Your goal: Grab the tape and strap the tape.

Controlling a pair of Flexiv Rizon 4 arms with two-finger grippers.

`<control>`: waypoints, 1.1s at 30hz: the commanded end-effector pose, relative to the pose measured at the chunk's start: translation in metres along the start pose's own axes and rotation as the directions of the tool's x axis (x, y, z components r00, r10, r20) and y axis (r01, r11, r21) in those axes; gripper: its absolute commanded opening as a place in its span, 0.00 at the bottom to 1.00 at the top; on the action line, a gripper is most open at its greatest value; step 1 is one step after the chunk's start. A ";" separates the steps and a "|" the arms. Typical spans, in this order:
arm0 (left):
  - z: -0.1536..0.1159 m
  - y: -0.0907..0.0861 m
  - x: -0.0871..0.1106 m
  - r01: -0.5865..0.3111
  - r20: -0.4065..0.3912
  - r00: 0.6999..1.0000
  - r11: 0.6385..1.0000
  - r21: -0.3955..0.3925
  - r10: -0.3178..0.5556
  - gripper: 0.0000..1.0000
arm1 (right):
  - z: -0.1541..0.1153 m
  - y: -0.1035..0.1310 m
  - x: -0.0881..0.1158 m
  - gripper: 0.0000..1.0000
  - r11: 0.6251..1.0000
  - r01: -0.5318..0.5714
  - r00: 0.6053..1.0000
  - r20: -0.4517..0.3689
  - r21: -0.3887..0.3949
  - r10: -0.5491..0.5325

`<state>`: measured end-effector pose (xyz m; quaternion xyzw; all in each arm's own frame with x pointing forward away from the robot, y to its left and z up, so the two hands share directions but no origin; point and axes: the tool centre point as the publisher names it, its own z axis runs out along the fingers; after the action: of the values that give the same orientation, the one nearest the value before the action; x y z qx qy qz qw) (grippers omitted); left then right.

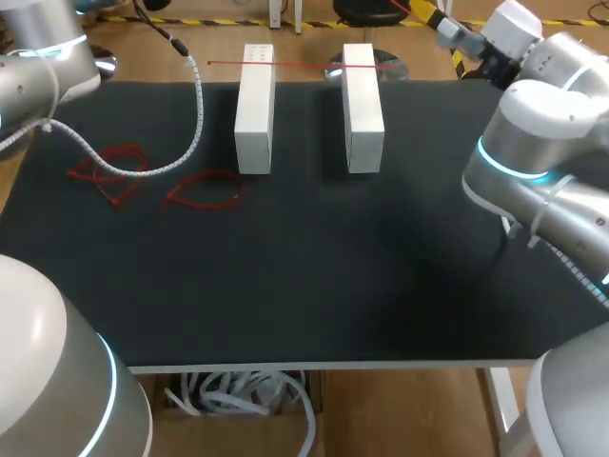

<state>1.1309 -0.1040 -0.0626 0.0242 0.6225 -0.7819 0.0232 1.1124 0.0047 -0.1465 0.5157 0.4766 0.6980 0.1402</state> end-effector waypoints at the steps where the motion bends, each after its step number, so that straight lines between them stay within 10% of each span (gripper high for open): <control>1: 0.000 0.000 -0.001 -0.001 -0.002 1.000 1.000 0.001 0.001 0.00 | -0.001 0.002 0.000 1.00 0.999 -0.001 1.000 0.002 0.040 0.001; 10: 0.000 0.000 -0.001 -0.001 -0.002 1.000 1.000 0.001 0.001 0.00 | -0.001 0.002 0.000 1.00 0.999 -0.001 1.000 0.002 0.040 0.001; 14: 0.000 0.000 -0.001 -0.001 -0.002 1.000 1.000 0.001 0.001 0.00 | -0.006 -0.014 0.010 1.00 0.979 -0.156 0.983 0.078 -0.134 0.168; 19: 0.000 0.000 -0.001 -0.001 -0.002 1.000 1.000 0.001 0.001 0.00 | -0.007 -0.025 0.015 1.00 0.905 -0.309 0.937 0.067 -0.292 0.342; 30: 0.000 0.000 -0.001 -0.001 -0.002 1.000 1.000 0.001 0.001 0.00 | 0.009 -0.010 0.008 1.00 0.567 -0.582 0.812 -0.377 -0.583 0.445; 33: 0.000 0.000 -0.001 -0.001 -0.002 1.000 1.000 0.001 0.001 0.00 | 0.011 -0.017 0.010 1.00 0.565 -0.594 0.803 -0.384 -0.572 0.456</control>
<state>1.1309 -0.1040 -0.0626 0.0242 0.6225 -0.7819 0.0232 1.1124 0.0234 -0.1404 0.5999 0.2958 0.7432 0.0153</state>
